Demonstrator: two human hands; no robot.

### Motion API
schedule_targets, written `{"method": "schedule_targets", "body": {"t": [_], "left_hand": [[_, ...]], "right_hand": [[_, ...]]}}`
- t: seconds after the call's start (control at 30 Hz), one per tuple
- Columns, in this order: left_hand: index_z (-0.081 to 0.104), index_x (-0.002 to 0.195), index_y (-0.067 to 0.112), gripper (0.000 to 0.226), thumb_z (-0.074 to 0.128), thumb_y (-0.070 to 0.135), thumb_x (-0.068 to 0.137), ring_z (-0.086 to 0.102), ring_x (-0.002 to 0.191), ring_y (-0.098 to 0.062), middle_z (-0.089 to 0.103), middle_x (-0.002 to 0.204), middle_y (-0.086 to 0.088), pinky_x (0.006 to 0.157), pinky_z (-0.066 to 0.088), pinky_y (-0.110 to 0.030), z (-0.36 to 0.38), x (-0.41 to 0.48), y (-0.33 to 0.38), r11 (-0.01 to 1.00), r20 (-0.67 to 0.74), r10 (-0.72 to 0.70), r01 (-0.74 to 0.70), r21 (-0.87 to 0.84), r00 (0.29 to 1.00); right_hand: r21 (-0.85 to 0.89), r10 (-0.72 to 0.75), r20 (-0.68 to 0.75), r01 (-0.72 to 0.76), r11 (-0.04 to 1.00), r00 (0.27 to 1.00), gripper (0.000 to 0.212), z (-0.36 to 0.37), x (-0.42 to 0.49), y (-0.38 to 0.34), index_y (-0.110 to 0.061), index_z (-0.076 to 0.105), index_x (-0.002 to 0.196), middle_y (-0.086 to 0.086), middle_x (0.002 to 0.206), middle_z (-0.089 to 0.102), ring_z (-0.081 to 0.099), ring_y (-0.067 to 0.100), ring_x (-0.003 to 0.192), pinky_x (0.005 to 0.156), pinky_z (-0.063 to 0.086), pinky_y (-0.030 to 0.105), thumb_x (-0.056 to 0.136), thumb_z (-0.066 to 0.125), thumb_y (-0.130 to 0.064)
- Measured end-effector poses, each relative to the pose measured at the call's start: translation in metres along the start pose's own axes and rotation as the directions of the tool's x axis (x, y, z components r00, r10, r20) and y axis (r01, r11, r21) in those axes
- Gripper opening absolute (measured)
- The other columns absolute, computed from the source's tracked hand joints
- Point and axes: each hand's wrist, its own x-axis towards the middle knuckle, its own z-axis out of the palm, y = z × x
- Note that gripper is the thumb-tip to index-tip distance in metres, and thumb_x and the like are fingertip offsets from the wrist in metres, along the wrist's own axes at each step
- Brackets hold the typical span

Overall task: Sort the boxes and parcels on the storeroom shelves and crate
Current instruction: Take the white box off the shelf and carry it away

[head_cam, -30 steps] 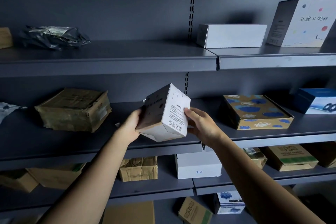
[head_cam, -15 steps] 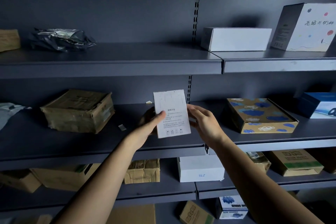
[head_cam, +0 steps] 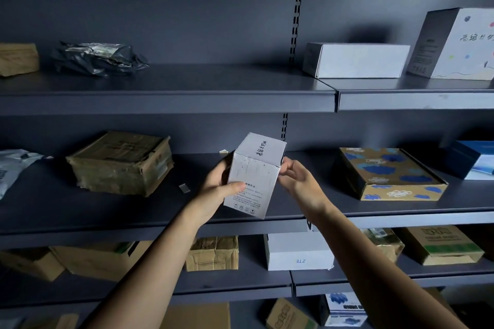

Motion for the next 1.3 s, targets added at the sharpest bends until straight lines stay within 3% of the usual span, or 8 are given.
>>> {"method": "schedule_targets", "body": {"t": [0.1,0.2,0.43,0.63,0.77,1.0,1.17,1.3], "left_hand": [[0.050,0.131,0.007,0.051,0.065,0.007,0.083,0.062,0.111,-0.022,0.066,0.121,-0.011,0.091,0.051,-0.032,-0.003,0.001,-0.002,0.995,-0.083,-0.066,0.059,-0.077,0.994],[0.045,0.133,0.013,0.040,0.046,-0.003,0.096,0.062,0.094,-0.015,0.063,0.112,-0.006,0.075,0.052,-0.025,0.003,0.002,0.000,0.979,-0.231,-0.112,0.068,-0.191,0.966],[0.045,0.137,0.024,0.043,0.045,0.004,0.099,0.052,0.109,-0.017,0.056,0.127,0.000,0.096,0.043,-0.034,0.007,0.010,0.000,0.984,-0.415,-0.107,0.157,0.087,0.903],[0.057,0.114,0.037,0.052,0.063,0.063,0.070,0.055,0.111,-0.011,0.056,0.106,0.020,0.102,0.046,-0.043,0.007,0.000,0.010,0.973,-0.349,-0.176,0.216,0.078,0.920],[0.054,0.123,0.021,0.049,0.076,0.032,0.080,0.064,0.094,0.000,0.068,0.112,0.008,0.080,0.049,-0.015,0.007,-0.002,0.011,0.990,-0.275,-0.117,0.134,0.043,0.954],[0.049,0.132,0.013,0.046,0.065,0.007,0.089,0.068,0.080,0.000,0.068,0.116,-0.004,0.069,0.052,-0.016,0.012,-0.014,0.009,0.999,-0.229,-0.048,0.042,-0.031,0.972],[0.042,0.137,0.009,0.050,0.058,-0.003,0.091,0.066,0.071,0.002,0.066,0.107,-0.002,0.064,0.049,-0.010,0.037,-0.025,-0.006,1.000,-0.074,-0.010,0.009,-0.021,0.997],[0.053,0.118,0.016,0.037,0.059,-0.006,0.089,0.066,0.073,0.002,0.068,0.098,0.005,0.065,0.051,-0.013,0.068,-0.036,-0.012,1.000,0.048,0.009,-0.009,-0.004,0.999]], "right_hand": [[0.025,0.067,0.021,-0.067,0.997,0.998,0.012,0.000,-0.001,-0.005,-0.020,0.049,0.080,0.001,0.084,0.058,0.051,0.011,0.078,0.072,0.036,0.029,0.076,0.060,-0.021],[0.081,0.049,-0.014,-0.048,0.996,0.999,0.018,0.001,0.002,-0.003,-0.023,0.057,0.090,0.002,0.101,0.067,0.059,0.014,0.083,0.080,0.045,0.035,0.087,0.065,-0.007],[0.127,0.023,-0.061,-0.015,0.992,0.998,0.045,0.001,0.003,0.003,-0.030,0.054,0.113,0.008,0.133,0.057,0.065,0.021,0.105,0.087,0.055,0.046,0.089,0.060,0.007],[0.065,-0.007,-0.112,0.014,0.998,0.994,0.056,0.006,0.005,0.003,-0.026,0.047,0.128,-0.005,0.129,0.058,0.058,0.020,0.120,0.098,0.051,0.049,0.086,0.065,0.006],[-0.011,-0.007,-0.173,0.005,1.000,0.985,0.044,0.012,0.005,-0.001,-0.012,0.056,0.127,-0.003,0.100,0.067,0.065,0.017,0.099,0.090,0.056,0.045,0.086,0.069,-0.002],[0.017,-0.014,-0.196,0.018,1.000,0.981,0.034,0.023,-0.019,-0.006,-0.010,0.046,0.130,0.001,0.084,0.064,0.061,0.005,0.064,0.054,0.053,0.025,0.097,0.056,-0.011],[-0.016,0.003,-0.313,-0.008,1.000,0.950,0.038,0.014,-0.057,0.005,-0.020,0.043,0.133,0.005,0.090,0.063,0.060,0.005,0.069,0.059,0.054,0.029,0.098,0.057,-0.021],[-0.068,0.011,-0.453,-0.047,0.997,0.891,0.044,-0.006,-0.098,0.013,-0.023,0.048,0.129,0.005,0.116,0.067,0.063,0.016,0.105,0.090,0.052,0.037,0.088,0.062,-0.033]]}}
